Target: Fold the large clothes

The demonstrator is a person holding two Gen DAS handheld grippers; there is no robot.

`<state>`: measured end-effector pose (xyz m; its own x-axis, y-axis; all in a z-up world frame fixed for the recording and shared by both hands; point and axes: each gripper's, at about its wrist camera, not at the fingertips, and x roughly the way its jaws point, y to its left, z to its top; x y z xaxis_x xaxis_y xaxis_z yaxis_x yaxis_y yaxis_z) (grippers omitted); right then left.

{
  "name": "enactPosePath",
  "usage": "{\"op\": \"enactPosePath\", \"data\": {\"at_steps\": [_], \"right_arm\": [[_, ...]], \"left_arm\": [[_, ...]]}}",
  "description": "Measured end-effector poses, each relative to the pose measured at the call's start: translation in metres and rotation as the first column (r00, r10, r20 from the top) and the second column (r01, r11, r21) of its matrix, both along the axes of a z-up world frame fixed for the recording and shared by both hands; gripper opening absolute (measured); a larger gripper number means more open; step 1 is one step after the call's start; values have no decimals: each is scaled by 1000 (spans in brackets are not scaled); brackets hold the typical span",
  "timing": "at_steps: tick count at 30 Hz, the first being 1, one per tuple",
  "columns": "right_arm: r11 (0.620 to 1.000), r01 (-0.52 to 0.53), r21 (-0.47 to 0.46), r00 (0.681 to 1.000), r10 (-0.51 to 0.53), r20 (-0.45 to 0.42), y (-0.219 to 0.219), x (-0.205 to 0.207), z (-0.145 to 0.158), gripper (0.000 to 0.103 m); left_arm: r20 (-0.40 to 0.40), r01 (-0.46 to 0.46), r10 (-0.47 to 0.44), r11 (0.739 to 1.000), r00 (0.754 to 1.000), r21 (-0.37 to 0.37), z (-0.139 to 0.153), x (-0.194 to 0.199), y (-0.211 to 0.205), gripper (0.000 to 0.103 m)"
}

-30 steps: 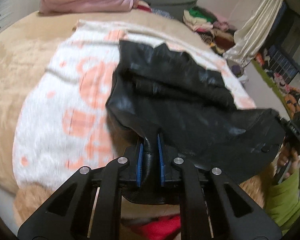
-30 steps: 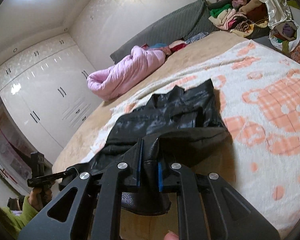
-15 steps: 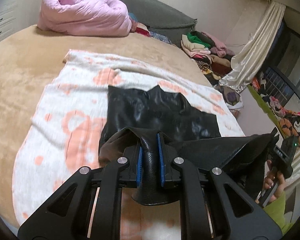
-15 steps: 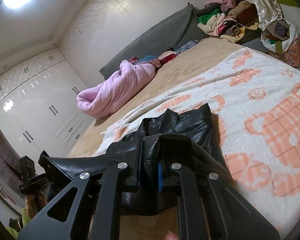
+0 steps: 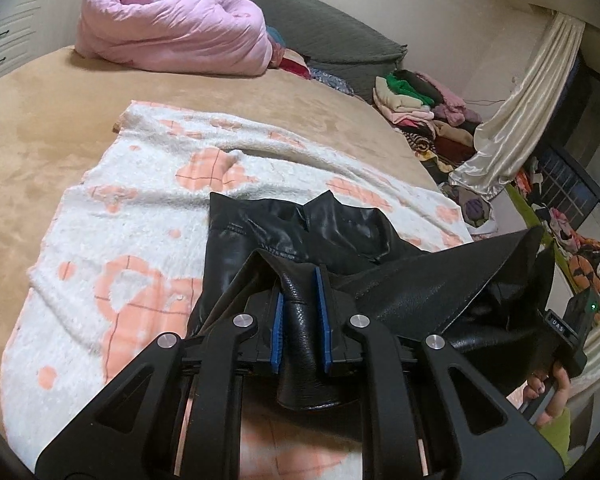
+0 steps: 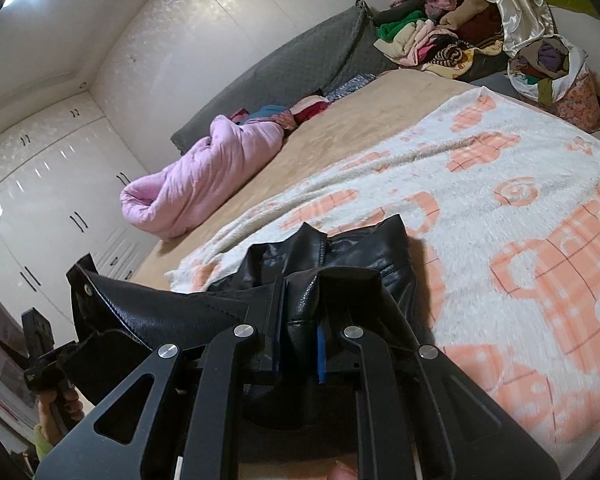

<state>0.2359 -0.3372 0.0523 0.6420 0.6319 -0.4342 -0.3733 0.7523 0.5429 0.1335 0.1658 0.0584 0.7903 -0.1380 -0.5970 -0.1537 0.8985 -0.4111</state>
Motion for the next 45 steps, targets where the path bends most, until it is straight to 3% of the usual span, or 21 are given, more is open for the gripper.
{"op": "enactPosePath", "data": {"at_steps": [12, 17, 21, 25, 30, 34, 37, 39, 45], "right_arm": [[996, 32, -82, 997, -37, -65, 14, 44, -25, 13], [994, 6, -109, 998, -12, -60, 18, 49, -41, 19], [993, -15, -117, 999, 11, -34, 21, 47, -40, 30], [995, -14, -94, 1000, 15, 4, 17, 42, -35, 60], [996, 27, -86, 997, -22, 68, 3, 36, -23, 62], [985, 56, -163, 992, -36, 124, 3, 31, -18, 65], [974, 64, -217, 988, -32, 148, 8, 30, -17, 65], [965, 63, -254, 987, -23, 156, 13, 30, -19, 65], [904, 54, -425, 990, 7, 141, 36, 43, -33, 65]], "left_arm": [[-17, -42, 42, 999, 999, 24, -19, 37, 13, 9], [-19, -55, 55, 998, 998, -10, -39, 42, 25, 11], [-15, -46, 45, 999, 999, -28, -41, 43, 27, 14], [12, -34, 34, 999, 999, -35, -33, 38, 24, 20], [37, -21, 21, 1000, 999, -15, -24, 33, 15, 25], [70, -29, 31, 999, 997, -17, -18, 27, 12, 31], [124, -68, 64, 997, 990, 27, -7, 18, 12, 35], [130, -67, 61, 997, 990, 43, -4, 17, 14, 43], [2, -63, 63, 989, 998, 130, -30, 40, 21, 53]]}}
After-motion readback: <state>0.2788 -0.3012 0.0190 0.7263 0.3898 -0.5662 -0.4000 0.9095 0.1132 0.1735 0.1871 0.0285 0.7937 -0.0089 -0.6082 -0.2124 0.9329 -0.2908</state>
